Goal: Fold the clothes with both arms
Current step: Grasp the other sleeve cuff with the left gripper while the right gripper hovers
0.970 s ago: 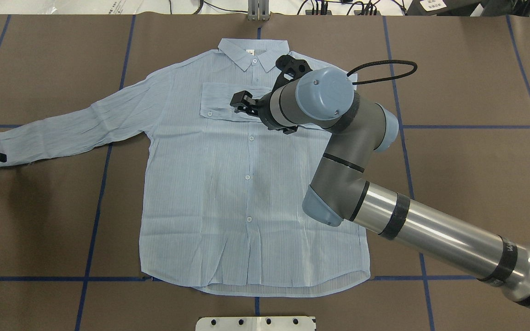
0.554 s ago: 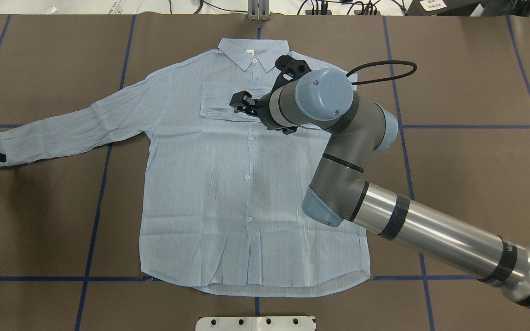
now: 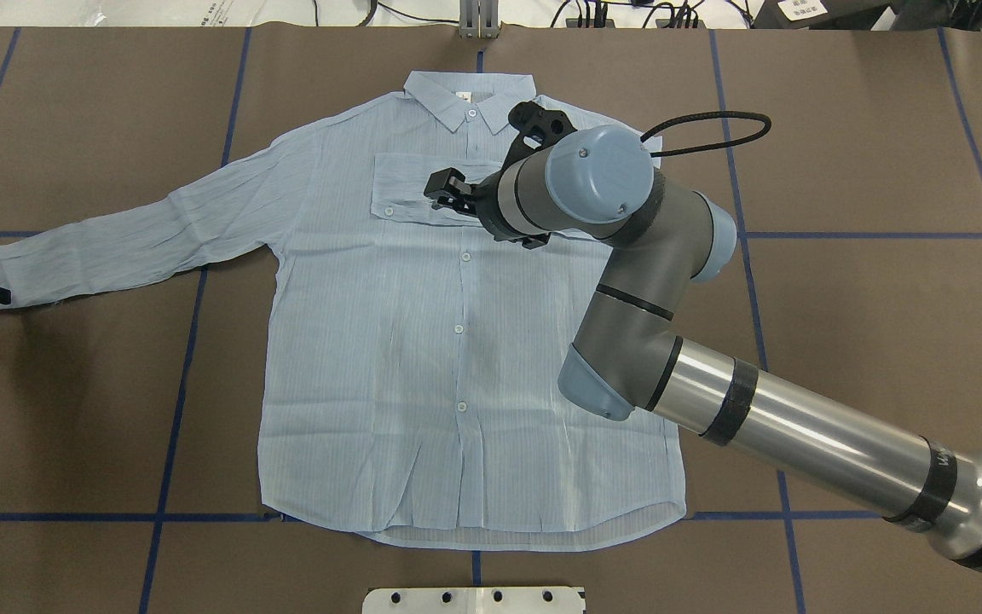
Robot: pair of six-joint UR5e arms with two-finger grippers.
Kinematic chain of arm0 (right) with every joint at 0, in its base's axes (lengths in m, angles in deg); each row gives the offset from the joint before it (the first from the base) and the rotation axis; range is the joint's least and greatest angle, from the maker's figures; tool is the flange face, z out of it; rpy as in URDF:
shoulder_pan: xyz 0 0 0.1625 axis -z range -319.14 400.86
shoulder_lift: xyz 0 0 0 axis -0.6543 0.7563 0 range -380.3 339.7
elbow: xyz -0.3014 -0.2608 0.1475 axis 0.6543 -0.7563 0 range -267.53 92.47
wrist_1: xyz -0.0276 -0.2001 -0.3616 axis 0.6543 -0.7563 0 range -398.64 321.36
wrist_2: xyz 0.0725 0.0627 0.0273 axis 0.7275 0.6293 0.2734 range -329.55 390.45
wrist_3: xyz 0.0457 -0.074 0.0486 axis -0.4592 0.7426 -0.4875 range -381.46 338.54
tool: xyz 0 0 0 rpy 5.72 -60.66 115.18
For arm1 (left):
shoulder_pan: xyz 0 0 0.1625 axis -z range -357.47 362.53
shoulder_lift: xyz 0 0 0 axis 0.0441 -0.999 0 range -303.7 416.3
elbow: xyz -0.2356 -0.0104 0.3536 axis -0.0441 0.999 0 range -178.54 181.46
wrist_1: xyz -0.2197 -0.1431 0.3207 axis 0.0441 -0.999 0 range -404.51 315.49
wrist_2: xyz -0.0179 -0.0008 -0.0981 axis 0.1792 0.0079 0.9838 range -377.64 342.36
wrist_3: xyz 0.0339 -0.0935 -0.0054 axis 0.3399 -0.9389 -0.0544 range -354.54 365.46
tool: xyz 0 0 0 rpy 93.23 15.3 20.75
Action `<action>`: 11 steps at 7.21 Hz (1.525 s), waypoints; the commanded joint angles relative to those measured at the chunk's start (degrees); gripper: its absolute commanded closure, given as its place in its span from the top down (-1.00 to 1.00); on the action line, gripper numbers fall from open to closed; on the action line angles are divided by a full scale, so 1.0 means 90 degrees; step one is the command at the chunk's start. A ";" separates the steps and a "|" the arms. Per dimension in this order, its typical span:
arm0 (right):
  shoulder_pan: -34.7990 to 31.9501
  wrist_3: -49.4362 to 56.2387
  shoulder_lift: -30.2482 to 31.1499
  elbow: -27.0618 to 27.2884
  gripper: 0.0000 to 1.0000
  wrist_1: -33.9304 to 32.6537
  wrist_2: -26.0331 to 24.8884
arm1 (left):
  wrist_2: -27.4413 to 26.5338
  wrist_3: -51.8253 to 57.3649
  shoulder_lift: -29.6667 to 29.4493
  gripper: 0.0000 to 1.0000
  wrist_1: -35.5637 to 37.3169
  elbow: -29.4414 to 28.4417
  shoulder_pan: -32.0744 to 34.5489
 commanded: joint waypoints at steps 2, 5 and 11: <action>0.0000 0.0000 -0.0004 0.0002 0.97 0.0000 0.0000 | 0.0001 -0.0008 0.0024 -0.99 -0.0001 0.0009 -0.0005; 0.0000 0.0000 0.0035 0.0099 0.97 0.0000 0.0000 | 0.0127 -0.0056 -0.0005 -1.00 0.0115 0.0319 -0.0005; -0.1002 0.0486 0.1410 0.1173 0.97 0.0000 0.1070 | 0.0237 -0.2951 -0.2692 -1.00 0.0940 0.0859 -0.0744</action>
